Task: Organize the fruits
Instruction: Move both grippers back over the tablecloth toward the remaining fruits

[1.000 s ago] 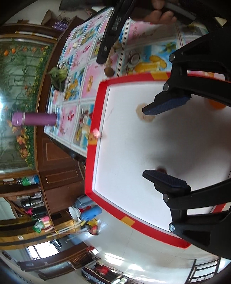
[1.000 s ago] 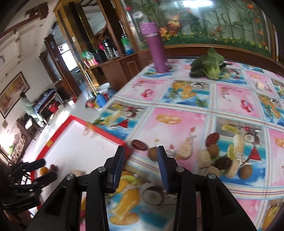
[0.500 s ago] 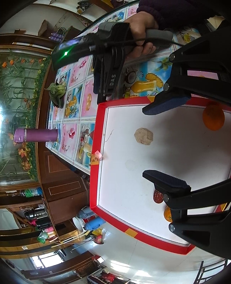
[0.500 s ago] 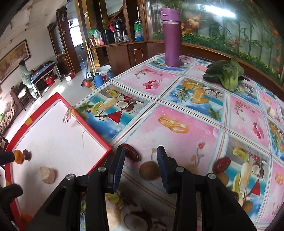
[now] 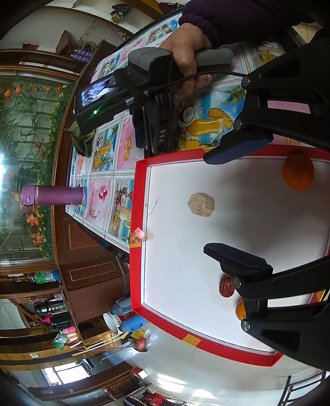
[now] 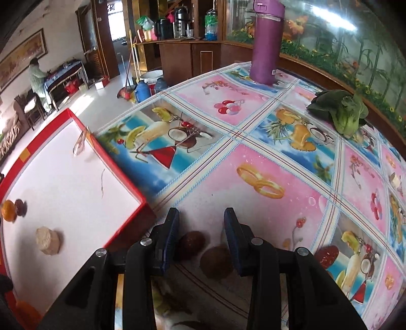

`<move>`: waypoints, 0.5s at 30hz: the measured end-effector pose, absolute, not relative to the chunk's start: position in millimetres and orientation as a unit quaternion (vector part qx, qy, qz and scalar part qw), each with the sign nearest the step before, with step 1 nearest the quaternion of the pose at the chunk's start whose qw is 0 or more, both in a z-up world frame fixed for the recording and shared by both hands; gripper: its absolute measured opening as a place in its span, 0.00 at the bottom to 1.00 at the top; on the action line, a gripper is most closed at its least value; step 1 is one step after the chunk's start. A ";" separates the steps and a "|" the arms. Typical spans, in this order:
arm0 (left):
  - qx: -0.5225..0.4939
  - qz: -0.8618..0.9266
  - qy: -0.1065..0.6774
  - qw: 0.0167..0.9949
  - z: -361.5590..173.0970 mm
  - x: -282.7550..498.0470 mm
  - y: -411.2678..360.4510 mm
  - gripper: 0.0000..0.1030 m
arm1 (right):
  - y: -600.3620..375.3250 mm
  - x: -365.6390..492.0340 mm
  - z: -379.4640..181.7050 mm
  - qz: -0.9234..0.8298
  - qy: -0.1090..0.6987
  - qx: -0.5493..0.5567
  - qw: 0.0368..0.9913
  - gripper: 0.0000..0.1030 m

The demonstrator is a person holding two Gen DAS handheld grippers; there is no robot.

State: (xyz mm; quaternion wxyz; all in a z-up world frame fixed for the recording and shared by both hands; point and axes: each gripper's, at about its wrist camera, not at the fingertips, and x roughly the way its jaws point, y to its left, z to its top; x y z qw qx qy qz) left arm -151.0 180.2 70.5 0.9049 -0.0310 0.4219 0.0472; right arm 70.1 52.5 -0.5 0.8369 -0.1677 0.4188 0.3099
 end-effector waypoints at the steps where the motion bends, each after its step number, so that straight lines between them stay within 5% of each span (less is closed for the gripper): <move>1: -0.031 0.046 0.422 0.905 70.5 -150.8 180.0 0.64 | 51.3 69.1 -0.4 0.310 0.419 -0.167 0.837 0.30; 15: -0.016 0.018 0.419 0.907 75.5 -154.0 160.5 0.64 | -15.9 31.7 1.8 0.305 0.426 -0.150 0.838 0.26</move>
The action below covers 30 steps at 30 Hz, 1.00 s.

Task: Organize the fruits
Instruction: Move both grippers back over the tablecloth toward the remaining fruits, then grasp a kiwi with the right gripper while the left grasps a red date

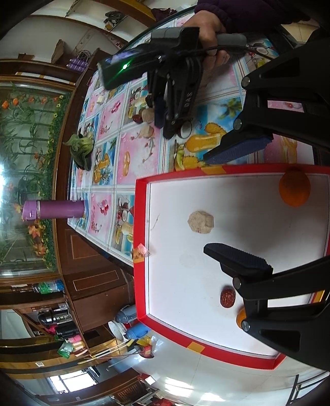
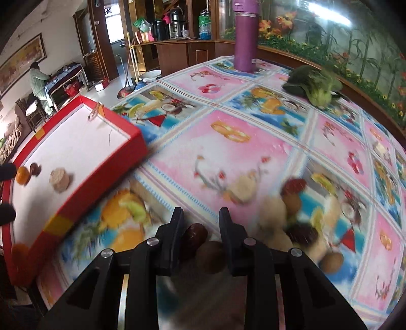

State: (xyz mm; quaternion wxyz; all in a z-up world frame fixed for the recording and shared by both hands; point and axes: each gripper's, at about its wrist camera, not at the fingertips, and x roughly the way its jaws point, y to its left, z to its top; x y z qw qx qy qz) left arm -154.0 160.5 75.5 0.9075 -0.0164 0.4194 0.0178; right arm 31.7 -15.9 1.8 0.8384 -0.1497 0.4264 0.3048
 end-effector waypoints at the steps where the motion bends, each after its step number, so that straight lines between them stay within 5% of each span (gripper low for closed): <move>1: -0.013 0.013 0.420 0.908 76.2 -153.7 157.0 0.64 | -28.0 25.6 2.1 0.301 0.429 -0.147 0.839 0.26; 7: 0.026 -0.040 0.424 0.904 74.8 -149.2 112.3 0.66 | -88.3 -1.2 7.0 0.303 0.434 -0.110 0.841 0.27; 11: 0.051 -0.089 0.432 0.896 71.2 -142.0 74.3 0.66 | -133.1 -17.1 21.6 0.298 0.412 -0.058 0.859 0.45; 22: 0.066 -0.132 0.462 0.874 52.8 -114.2 19.0 0.66 | -172.3 -30.1 27.1 0.281 0.399 -0.010 0.873 0.45; 30: 0.073 -0.117 0.470 0.872 50.2 -113.5 18.7 0.66 | -134.0 -15.8 11.2 0.297 0.421 -0.049 0.856 0.21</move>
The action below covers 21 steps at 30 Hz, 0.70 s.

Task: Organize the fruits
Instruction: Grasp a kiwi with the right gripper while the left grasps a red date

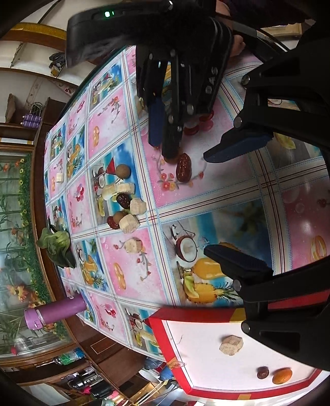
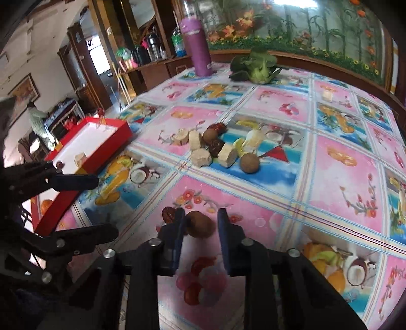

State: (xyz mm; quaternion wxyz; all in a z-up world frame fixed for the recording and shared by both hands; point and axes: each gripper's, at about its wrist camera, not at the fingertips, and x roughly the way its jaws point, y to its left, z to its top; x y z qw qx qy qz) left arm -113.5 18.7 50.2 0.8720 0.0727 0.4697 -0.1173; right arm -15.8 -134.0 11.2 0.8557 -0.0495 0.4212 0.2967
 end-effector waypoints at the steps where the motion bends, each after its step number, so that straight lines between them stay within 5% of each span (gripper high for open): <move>1: 0.075 -0.118 0.470 0.871 49.4 -113.2 17.5 0.66 | -131.9 -16.0 9.0 0.298 0.421 -0.051 0.855 0.21; 14: 0.069 -0.148 0.497 0.852 30.7 -83.3 -12.1 0.65 | -182.8 -23.2 14.1 0.255 0.411 -0.015 0.875 0.21; 21: 0.054 -0.149 0.509 0.846 16.2 -69.7 -17.6 0.42 | -184.9 -16.5 11.5 0.257 0.419 0.001 0.871 0.21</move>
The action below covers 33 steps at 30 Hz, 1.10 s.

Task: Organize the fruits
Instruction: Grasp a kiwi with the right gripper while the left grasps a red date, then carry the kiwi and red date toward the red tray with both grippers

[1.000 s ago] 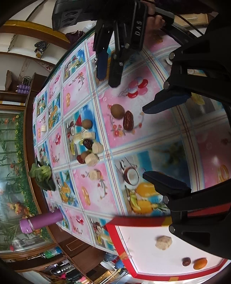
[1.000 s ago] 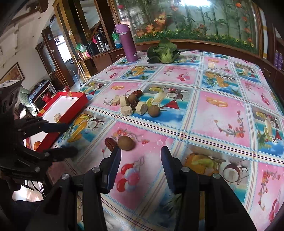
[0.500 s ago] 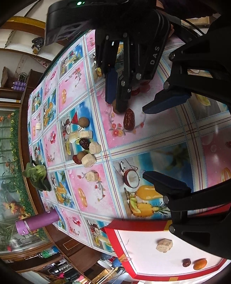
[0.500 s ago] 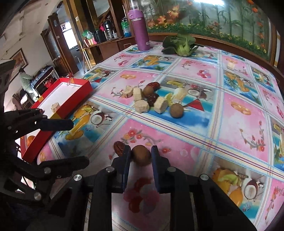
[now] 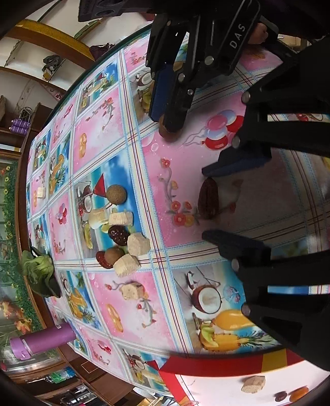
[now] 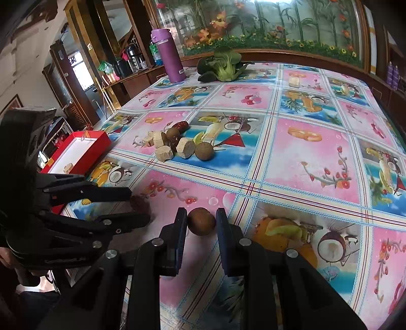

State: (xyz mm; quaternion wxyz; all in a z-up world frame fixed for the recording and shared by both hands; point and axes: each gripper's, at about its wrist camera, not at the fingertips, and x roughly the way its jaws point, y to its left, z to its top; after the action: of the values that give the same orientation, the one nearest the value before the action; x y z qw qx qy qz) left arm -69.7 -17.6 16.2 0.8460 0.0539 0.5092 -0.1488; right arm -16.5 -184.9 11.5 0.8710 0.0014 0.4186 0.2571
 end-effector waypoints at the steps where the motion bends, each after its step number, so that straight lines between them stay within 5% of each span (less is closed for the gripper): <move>1: 0.056 -0.148 0.504 0.849 16.2 -69.7 -18.3 0.42 | -185.3 -16.2 11.0 0.257 0.419 0.003 0.871 0.21; 4: 0.066 -0.152 0.498 0.851 16.0 -69.9 -21.6 0.34 | -184.7 -15.9 10.5 0.257 0.421 0.003 0.870 0.21; 19: 0.031 -0.136 0.464 0.875 40.1 -92.1 11.6 0.34 | -157.7 -25.3 29.5 0.271 0.408 0.007 0.872 0.21; 33: -0.024 0.045 0.375 0.925 86.5 -152.7 162.8 0.34 | -12.3 -40.5 59.7 0.368 0.384 -0.015 0.847 0.21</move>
State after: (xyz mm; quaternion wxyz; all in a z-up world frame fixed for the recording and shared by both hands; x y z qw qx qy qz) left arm -152.7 162.8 86.5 0.9255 -0.0245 0.3753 0.0453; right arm -40.5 -12.3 59.7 0.8467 -0.0147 0.3842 0.3677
